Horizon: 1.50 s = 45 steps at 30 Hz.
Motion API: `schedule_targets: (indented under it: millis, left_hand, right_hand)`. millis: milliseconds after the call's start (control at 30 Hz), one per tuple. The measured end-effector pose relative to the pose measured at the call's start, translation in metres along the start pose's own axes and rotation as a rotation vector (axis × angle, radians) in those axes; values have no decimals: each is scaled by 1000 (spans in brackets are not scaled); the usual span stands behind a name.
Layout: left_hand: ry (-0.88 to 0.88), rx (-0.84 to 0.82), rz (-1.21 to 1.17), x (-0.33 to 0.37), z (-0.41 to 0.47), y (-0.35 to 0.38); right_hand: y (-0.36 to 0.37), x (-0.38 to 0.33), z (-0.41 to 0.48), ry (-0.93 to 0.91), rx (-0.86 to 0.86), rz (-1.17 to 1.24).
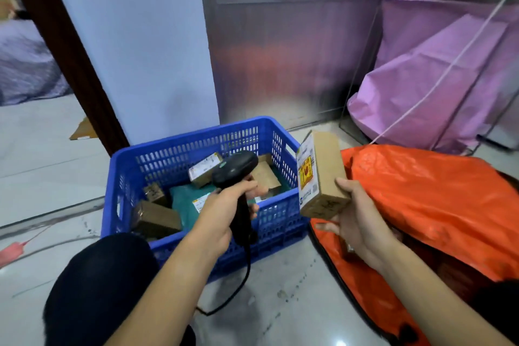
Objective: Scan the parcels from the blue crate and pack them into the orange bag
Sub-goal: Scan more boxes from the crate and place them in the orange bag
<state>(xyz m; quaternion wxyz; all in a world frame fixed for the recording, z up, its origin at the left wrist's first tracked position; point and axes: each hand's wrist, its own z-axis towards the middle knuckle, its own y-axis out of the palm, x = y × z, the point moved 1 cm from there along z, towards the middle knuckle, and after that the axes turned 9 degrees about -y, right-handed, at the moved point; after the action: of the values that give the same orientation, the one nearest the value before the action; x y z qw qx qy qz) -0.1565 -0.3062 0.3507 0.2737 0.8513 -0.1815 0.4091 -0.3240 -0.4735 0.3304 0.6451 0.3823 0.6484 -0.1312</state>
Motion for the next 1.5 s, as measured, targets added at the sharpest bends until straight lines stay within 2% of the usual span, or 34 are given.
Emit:
schedule_targets:
  millis: [133, 267, 433, 533, 667, 933, 1267, 1500]
  left_hand:
    - [44, 49, 117, -19, -9, 9]
    - [92, 97, 83, -18, -13, 11]
    - [104, 84, 91, -25, -18, 14]
    - [140, 111, 135, -32, -18, 18]
    - [168, 109, 212, -37, -15, 20]
    - [136, 121, 202, -29, -9, 22]
    - [137, 88, 231, -27, -10, 21]
    - [159, -65, 244, -25, -18, 22]
  right_hand:
    - [12, -3, -14, 14, -153, 15]
    - [23, -8, -19, 26, -231, 49]
    - [28, -1, -18, 71, -224, -40]
    - [30, 5, -24, 45, -234, -185]
    - [30, 6, -31, 10, -259, -243]
    - [16, 3, -19, 2, -120, -272]
    - [16, 8, -17, -33, -101, -345]
    - [3, 13, -4, -118, 117, -361]
